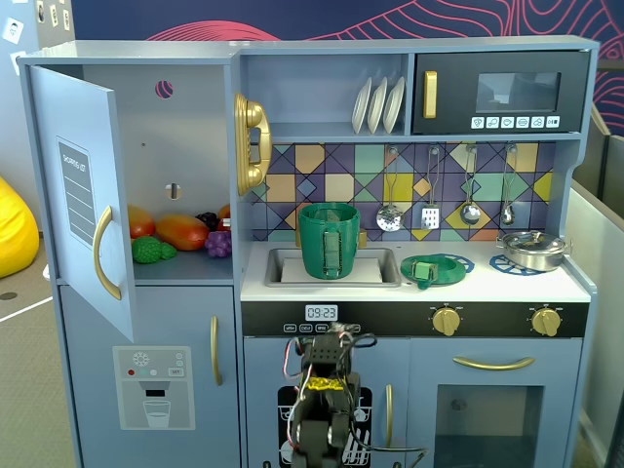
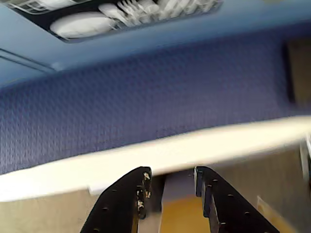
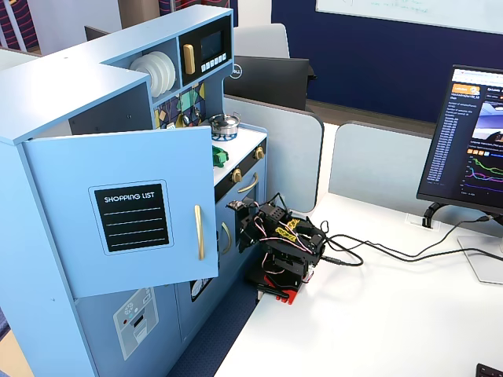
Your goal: Pick up the lid from the counter and put it on the green recipient
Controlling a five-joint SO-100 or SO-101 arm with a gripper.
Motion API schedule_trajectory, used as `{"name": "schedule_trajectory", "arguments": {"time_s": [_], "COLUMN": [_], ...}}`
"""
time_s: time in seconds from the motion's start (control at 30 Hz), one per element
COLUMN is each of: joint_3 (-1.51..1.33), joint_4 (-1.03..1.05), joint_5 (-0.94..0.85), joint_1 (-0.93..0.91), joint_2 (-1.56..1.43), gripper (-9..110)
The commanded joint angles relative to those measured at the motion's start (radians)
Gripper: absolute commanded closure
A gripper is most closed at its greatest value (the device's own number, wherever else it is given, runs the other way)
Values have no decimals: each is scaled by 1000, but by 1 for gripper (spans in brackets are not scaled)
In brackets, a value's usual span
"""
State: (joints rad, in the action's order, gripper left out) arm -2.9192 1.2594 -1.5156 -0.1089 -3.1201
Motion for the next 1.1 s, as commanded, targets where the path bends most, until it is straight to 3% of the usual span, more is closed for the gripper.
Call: {"name": "schedule_trajectory", "arguments": {"time_s": [0.0, 0.17, 0.33, 0.63, 1.07], "joint_3": [241, 420, 584, 588, 589], "joint_4": [-235, -617, -749, -962, -1373], "joint_5": [-64, -172, -176, -21, -48], "joint_1": [-109, -236, -353, -508, -522], "joint_2": [117, 219, 360, 449, 732], "gripper": [101, 96, 89, 61, 58]}}
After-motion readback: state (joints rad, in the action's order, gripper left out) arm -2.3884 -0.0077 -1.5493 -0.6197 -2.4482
